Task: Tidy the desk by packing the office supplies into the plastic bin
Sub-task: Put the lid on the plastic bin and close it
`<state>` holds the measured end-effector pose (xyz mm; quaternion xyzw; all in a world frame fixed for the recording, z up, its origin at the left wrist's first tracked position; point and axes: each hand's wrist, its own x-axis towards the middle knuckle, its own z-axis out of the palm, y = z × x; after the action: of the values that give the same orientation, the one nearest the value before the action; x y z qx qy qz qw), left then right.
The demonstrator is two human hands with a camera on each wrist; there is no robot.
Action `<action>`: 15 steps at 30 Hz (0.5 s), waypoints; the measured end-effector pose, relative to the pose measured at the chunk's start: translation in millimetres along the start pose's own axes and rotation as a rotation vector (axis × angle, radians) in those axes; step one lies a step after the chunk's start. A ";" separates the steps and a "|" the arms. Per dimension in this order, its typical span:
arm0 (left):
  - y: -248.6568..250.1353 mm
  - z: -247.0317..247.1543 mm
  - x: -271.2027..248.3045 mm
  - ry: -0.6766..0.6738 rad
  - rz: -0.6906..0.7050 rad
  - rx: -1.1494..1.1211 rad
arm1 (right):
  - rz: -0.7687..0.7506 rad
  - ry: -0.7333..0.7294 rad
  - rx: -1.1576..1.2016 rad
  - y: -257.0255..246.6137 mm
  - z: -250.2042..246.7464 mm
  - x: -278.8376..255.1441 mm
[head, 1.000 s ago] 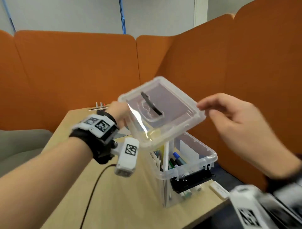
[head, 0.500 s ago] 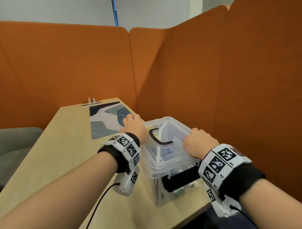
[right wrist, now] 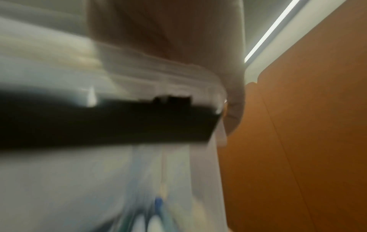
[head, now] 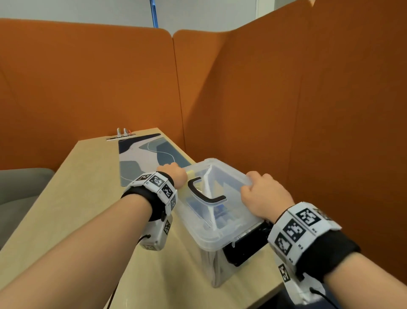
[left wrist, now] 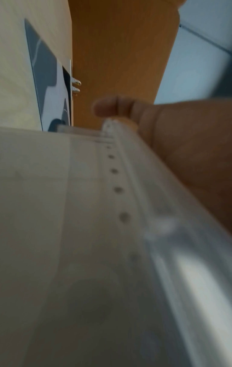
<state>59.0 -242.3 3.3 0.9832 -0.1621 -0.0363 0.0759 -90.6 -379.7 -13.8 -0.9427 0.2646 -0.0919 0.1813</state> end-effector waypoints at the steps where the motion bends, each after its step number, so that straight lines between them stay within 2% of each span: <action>1: -6.4 -0.1 -1.7 -0.001 -0.016 -0.011 | -0.005 0.044 0.039 -2.6 4.1 -1.7; 3: -18.7 0.6 -3.9 -0.015 -0.048 -0.004 | 0.028 0.110 0.115 -8.5 9.1 -2.4; 7: -47.4 -4.9 -17.9 -0.032 -0.117 0.080 | 0.056 0.107 0.147 -26.0 9.6 -0.5; 9: -67.5 -8.1 -24.4 -0.031 -0.177 0.051 | 0.055 0.028 0.180 -36.6 12.3 0.1; 11: -91.4 -9.9 -30.3 -0.016 -0.273 -0.045 | 0.081 -0.110 0.252 -47.9 18.3 -0.6; 15: -139.7 -15.0 -45.4 0.015 -0.421 -0.125 | 0.063 -0.340 0.514 -72.0 32.0 -4.8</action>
<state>61.3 -94.8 -2.2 0.9890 0.0498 -0.0541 0.1286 -52.6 -310.6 -15.4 -0.8592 0.2275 0.0089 0.4583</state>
